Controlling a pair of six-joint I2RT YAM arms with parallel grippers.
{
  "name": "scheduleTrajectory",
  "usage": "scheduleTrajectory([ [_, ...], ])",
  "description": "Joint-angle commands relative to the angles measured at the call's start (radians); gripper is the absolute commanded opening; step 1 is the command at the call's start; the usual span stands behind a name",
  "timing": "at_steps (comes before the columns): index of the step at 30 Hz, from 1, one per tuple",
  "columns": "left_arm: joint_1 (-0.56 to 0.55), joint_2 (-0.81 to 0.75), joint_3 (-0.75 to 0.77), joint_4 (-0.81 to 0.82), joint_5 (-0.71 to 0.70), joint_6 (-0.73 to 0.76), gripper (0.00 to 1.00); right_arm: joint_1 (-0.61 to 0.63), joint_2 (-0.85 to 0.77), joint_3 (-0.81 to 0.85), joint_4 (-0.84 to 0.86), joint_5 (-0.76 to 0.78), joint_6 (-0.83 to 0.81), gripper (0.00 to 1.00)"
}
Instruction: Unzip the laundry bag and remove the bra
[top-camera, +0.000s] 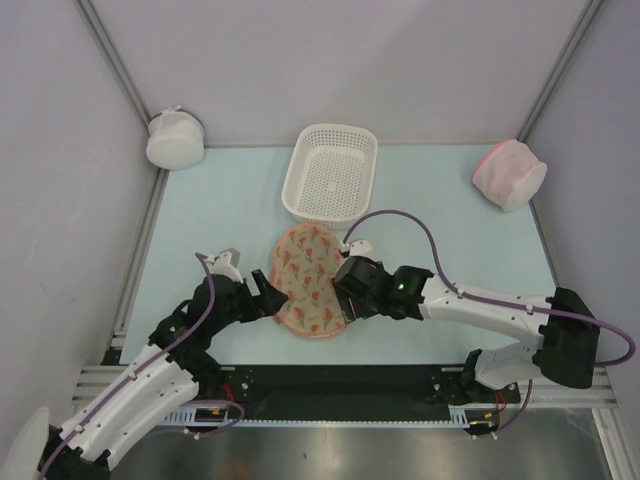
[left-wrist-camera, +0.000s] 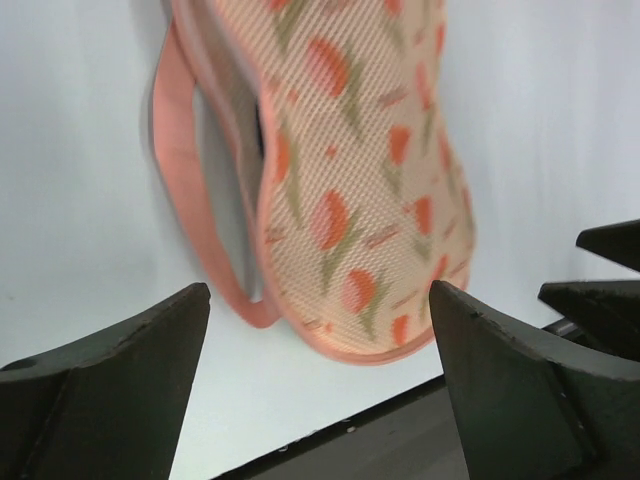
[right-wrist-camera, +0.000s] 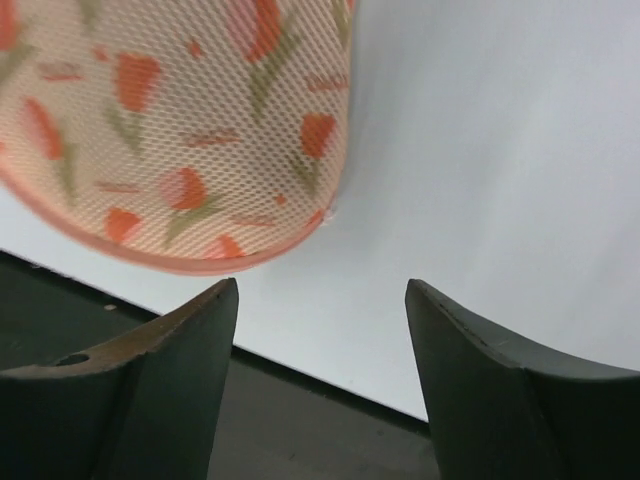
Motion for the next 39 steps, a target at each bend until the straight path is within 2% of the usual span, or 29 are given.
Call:
scheduleTrajectory([
  [1, 0.020, 0.041, 0.181, -0.098, -0.095, 0.102, 0.98, 0.033, -0.044, 0.153, -0.084, 0.081, -0.035, 0.74],
  [4, 0.119, 0.111, 0.261, -0.120, -0.090, 0.204, 1.00, 0.070, -0.021, 0.217, -0.014, 0.069, -0.064, 0.74],
  [8, 0.417, 0.225, 0.335, -0.126, 0.048, 0.348, 1.00, 0.113, 0.080, 0.274, 0.105, 0.006, -0.096, 0.73],
  [14, 0.651, 0.277, 0.382, -0.083, 0.117, 0.467, 1.00, 0.185, 0.275, 0.420, 0.171, -0.001, -0.125, 0.71],
  [17, 0.705, 0.296, 0.379, -0.063, 0.123, 0.492, 1.00, 0.209, 0.375, 0.483, 0.163, 0.035, -0.129, 0.71],
  [23, 0.737, 0.294, 0.379, -0.045, 0.142, 0.488, 1.00, 0.219, 0.521, 0.565, 0.108, 0.124, -0.121, 0.68],
  [31, 0.739, 0.290, 0.370, -0.042, 0.168, 0.483, 1.00, 0.237, 0.656, 0.684, 0.054, 0.173, -0.141, 0.65],
  [35, 0.738, 0.291, 0.369, -0.042, 0.178, 0.482, 1.00, 0.249, 0.740, 0.756, -0.019, 0.275, -0.135, 0.64],
  [39, 0.739, 0.290, 0.367, -0.040, 0.183, 0.481, 1.00, 0.255, 0.782, 0.802, -0.093, 0.360, -0.133, 0.59],
])
